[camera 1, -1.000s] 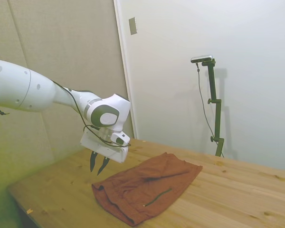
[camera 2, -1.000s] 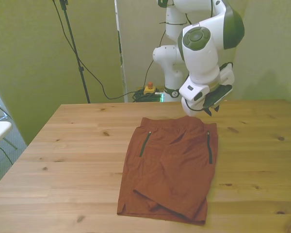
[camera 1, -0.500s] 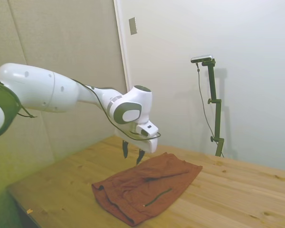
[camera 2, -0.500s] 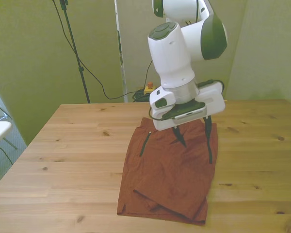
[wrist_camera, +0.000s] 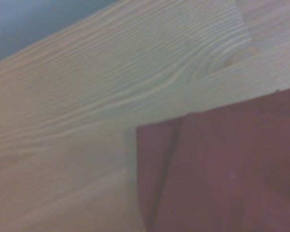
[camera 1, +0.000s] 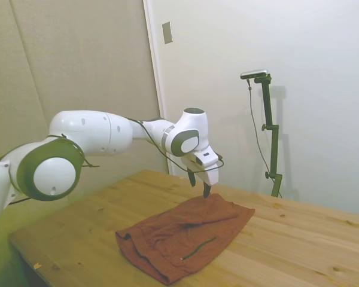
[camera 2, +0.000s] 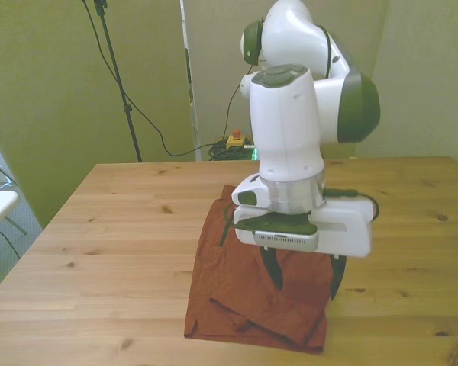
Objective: Unfold the shorts
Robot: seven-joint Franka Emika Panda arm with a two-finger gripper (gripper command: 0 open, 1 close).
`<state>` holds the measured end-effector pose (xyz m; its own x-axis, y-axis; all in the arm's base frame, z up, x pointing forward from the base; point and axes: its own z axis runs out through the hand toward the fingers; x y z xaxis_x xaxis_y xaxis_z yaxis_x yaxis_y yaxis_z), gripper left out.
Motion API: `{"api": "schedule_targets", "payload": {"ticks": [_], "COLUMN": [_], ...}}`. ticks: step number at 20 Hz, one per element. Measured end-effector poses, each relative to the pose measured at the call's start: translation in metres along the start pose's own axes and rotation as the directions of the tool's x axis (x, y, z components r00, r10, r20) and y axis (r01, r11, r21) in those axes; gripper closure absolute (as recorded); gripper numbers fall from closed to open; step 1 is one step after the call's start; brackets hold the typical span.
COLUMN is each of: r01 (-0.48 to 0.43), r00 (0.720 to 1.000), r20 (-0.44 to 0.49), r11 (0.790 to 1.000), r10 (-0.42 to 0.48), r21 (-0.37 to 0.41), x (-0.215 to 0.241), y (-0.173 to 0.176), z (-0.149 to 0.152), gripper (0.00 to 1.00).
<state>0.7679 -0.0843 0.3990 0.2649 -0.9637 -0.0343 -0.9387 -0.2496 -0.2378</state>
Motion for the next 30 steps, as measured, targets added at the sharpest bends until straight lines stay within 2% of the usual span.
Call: {"api": "schedule_targets", "payload": {"ticks": [3,10,11,17,30], "r01": [-0.084,-0.110,-0.113,-0.119,-0.116], "r00": [0.994,0.989,0.989,0.988,0.987], "r20": [-0.078,-0.106,-0.110,-0.119,-0.127], "r11": [0.996,0.990,0.989,0.984,0.984], "r10": [0.083,0.101,0.103,0.103,0.099], "r21": [-0.018,-0.085,-0.092,-0.133,-0.138], "x": [-0.004,-0.003,0.000,0.006,0.008], "y": [-0.013,-0.019,-0.018,-0.016,-0.019], "z": [0.011,0.021,0.022,0.036,0.038], "gripper": [0.00,0.00,1.00,1.00,1.00]}}
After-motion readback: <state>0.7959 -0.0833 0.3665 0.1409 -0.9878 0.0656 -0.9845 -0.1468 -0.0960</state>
